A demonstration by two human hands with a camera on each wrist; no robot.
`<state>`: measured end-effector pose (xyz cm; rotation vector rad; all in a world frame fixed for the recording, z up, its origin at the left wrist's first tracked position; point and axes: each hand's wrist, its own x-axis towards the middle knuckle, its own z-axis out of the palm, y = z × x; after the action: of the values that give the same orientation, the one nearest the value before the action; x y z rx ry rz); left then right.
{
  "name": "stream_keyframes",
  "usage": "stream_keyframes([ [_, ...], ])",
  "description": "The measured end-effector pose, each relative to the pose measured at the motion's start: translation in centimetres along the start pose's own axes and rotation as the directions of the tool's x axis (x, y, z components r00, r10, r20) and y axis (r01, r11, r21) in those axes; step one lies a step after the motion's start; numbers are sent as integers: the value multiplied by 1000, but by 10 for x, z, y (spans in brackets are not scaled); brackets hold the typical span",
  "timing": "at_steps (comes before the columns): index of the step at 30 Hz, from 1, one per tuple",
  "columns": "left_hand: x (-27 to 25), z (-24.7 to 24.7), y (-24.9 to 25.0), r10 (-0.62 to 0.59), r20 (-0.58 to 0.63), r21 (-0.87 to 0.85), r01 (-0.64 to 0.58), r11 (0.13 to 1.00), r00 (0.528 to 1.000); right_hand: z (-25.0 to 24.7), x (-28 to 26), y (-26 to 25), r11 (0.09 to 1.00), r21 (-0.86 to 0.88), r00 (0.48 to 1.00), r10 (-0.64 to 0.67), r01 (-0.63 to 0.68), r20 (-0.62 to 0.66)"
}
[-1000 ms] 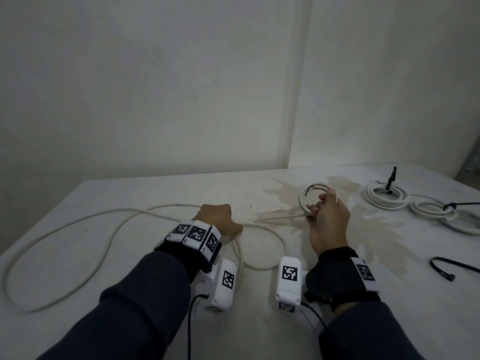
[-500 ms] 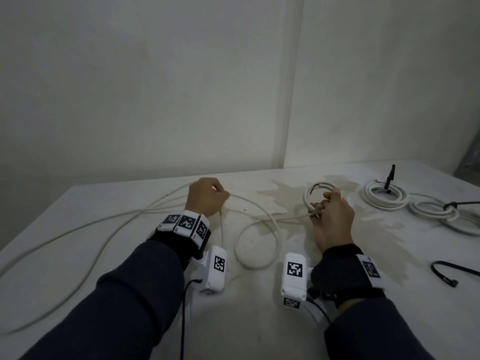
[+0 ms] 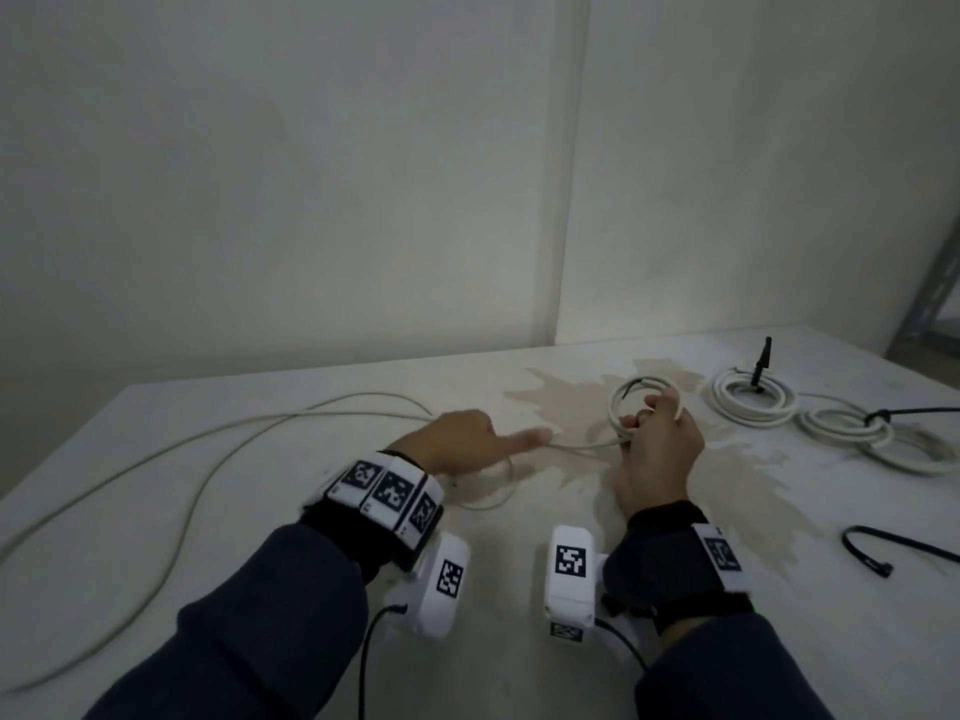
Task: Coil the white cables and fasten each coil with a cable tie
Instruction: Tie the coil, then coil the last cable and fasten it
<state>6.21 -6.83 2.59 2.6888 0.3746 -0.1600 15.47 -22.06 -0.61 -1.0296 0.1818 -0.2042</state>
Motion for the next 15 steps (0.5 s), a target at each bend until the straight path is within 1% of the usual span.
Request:
stream_keyframes([
  [1, -7, 4, 5, 38, 87, 83, -45, 996, 995, -1, -3, -1, 1000, 1, 1000, 10, -10, 10],
  [2, -13, 8, 6, 60, 146, 164, -84, 983, 988, -2, -5, -1, 1000, 0, 1000, 22, -22, 16],
  [4, -18, 15, 1, 59, 192, 242, -106, 964, 980, -6, -11, -2, 998, -4, 998, 58, -58, 22],
  [5, -18, 15, -1, 65, 187, 243, -111, 964, 980, -7, -13, -4, 997, -3, 997, 78, -78, 26],
  [7, -18, 15, -6, 94, 129, 259, -125, 958, 987, -11, -18, -7, 993, 13, 993, 117, -118, 31],
  [10, -22, 14, -14, 60, 69, 302, -78, 950, 996, -17, -24, -14, 985, 42, 985, 167, -169, 44],
  [13, -29, 14, -21, 88, 71, 385, -108, 917, 994, -22, -29, -21, 982, 39, 982, 181, -184, 60],
  [14, -31, 12, -21, 99, 70, 357, -117, 927, 993, -23, -30, -23, 981, 31, 980, 188, -190, 68],
  [15, -32, 8, -21, 124, 30, 252, -127, 959, 992, -24, -32, -24, 979, 23, 977, 198, -201, 80],
])
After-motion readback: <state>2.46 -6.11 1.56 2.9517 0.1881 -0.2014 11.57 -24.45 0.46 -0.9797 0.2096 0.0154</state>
